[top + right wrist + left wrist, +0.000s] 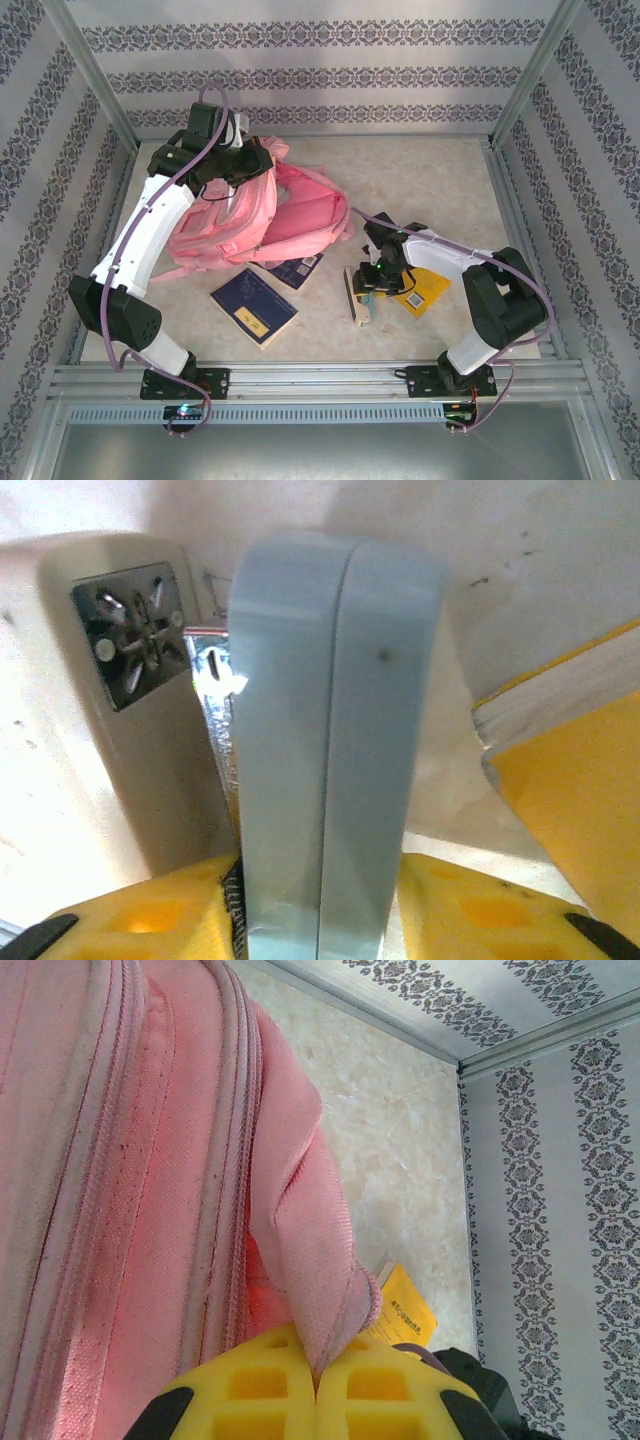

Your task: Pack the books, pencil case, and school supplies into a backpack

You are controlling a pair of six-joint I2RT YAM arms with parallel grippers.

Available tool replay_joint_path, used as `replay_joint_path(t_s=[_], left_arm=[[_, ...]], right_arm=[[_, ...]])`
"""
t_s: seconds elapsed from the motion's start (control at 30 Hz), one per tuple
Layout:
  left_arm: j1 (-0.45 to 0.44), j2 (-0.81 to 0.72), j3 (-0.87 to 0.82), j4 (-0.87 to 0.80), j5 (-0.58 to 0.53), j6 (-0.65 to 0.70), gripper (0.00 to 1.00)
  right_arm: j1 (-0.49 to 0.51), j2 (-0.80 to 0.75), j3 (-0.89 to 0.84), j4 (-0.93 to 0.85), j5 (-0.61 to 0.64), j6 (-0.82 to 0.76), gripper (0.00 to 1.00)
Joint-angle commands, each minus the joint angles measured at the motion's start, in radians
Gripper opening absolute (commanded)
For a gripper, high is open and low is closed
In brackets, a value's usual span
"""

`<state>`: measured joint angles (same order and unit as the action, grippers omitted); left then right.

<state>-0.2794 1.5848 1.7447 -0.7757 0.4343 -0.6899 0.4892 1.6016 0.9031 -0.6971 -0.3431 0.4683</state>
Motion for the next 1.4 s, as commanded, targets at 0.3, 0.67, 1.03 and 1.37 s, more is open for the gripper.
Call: replay_joint_path(t_s=[0.3, 0.67, 1.03, 1.37], left_arm=[[0.006, -0.043, -0.001, 0.098, 0.027, -0.008, 0.0], [0.005, -0.042, 0.004, 0.095, 0.028, -0.002, 0.0], [0.005, -0.044, 0.042, 0.095, 0.069, 0.026, 0.0], [0.005, -0.052, 0.044, 0.133, 0.122, -0.011, 0.0]], right_arm=[[-0.012, -0.075, 0.005, -0.008, -0.05, 0.041, 0.3], [-0.049, -0.15, 0.066, -0.064, -0.044, 0.048, 0.3], [-0.081, -0.219, 0.418, -0.155, -0.012, 0.102, 0.29], [-0.03, 0.008, 0.64, 0.076, -0.019, 0.381, 0.28]])
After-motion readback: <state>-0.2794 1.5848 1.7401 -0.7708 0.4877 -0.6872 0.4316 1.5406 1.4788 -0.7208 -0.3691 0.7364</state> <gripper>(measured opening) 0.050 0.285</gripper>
